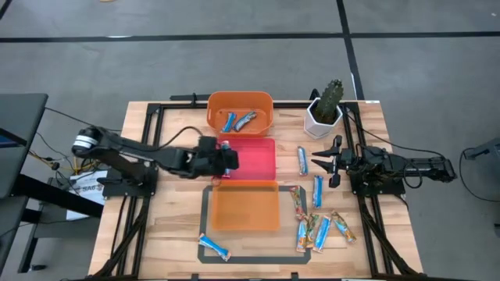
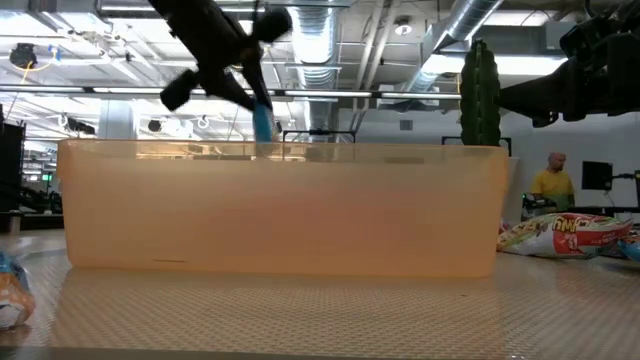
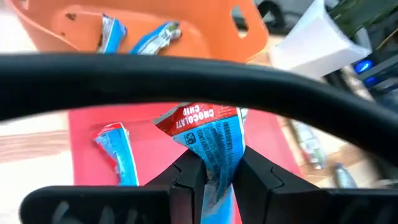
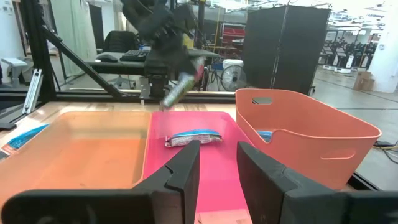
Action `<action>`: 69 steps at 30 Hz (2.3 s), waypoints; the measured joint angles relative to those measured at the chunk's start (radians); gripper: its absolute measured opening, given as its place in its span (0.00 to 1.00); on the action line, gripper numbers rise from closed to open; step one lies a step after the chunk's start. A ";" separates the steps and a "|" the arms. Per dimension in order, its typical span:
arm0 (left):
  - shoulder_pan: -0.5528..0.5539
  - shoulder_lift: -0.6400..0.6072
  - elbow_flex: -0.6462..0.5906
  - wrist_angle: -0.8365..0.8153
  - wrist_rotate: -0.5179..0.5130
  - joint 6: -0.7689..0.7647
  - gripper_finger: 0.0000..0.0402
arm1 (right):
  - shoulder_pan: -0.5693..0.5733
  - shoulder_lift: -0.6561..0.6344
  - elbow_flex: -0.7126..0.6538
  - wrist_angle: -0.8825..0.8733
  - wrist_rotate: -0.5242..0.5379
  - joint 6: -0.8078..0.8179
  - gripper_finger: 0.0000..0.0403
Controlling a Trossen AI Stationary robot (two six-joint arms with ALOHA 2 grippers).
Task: Pick and place Granola Bars by type
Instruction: Put the red granola bar into the red bin, then put the yellow granola bar into the bottom orange bin
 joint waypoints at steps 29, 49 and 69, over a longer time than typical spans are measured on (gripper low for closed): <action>0.199 0.294 0.154 -0.107 0.398 0.015 0.15 | 0.000 0.000 0.000 0.000 0.000 0.000 0.25; 0.207 0.294 0.154 -0.143 0.407 0.012 0.19 | 0.000 0.000 0.000 0.000 0.000 0.000 0.25; 0.206 0.293 0.153 -0.131 0.409 0.062 0.33 | 0.000 0.000 0.000 0.000 0.000 0.000 0.25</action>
